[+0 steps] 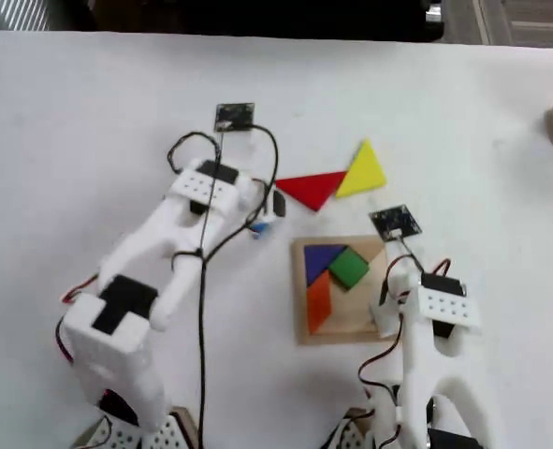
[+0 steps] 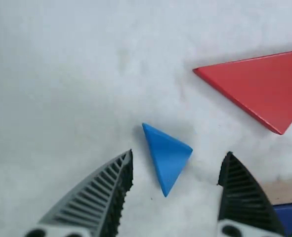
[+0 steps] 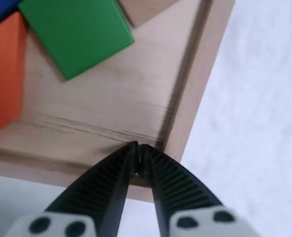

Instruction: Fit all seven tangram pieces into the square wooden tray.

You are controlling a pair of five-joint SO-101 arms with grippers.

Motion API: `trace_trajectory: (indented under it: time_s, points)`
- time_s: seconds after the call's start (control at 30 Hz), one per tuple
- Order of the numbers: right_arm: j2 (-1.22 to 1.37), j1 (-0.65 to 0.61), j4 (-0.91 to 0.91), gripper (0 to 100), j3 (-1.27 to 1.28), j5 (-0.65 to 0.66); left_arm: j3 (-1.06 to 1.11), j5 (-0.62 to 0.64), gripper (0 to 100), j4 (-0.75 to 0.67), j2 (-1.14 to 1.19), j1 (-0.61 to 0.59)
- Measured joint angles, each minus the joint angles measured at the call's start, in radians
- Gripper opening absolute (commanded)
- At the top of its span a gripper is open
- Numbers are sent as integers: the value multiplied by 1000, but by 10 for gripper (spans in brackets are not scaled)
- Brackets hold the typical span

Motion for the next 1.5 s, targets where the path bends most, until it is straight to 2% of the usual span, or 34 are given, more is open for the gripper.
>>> trace_trajectory:
  time_s: [0.2,0.5,0.9,1.1,1.33,1.5]
  points:
    - [0,0,0,17,0,0,-48,26,219,0,75,-15]
    - [0,0,0,17,0,2,-52,77,218,23,77,-15]
    - [0,0,0,17,0,3,-55,77,219,94,77,14]
    - [0,0,0,17,0,3,-137,81,214,97,157,20]
    - [0,0,0,17,0,3,-242,83,214,178,216,20]
    - [0,0,0,17,0,3,-245,83,146,180,216,20]
